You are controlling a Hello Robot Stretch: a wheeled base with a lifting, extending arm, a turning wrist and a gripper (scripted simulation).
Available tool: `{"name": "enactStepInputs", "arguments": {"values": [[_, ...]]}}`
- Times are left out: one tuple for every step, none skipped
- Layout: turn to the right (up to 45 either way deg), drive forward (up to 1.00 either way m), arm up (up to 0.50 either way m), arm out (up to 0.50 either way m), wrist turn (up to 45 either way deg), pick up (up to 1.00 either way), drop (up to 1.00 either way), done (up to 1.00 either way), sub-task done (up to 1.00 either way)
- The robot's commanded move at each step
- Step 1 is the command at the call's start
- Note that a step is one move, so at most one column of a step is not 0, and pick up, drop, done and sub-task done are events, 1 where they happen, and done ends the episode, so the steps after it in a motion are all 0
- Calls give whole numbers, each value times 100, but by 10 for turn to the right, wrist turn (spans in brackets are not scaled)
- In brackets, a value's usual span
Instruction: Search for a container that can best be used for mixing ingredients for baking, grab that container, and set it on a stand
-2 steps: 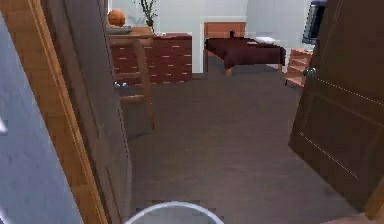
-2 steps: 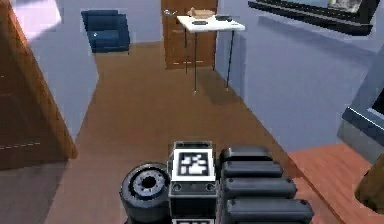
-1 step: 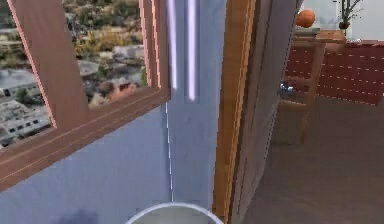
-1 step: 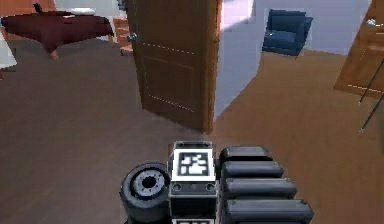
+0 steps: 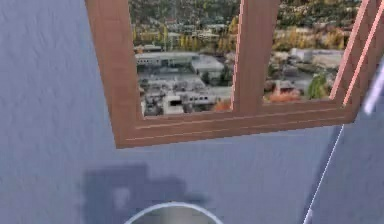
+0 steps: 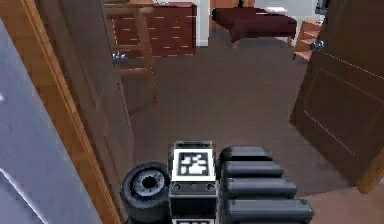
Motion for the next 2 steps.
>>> {"name": "enactStepInputs", "arguments": {"values": [[-450,0,0,0,0,0,0,0,0],[-270,0,0,0,0,0,0,0,0]]}}
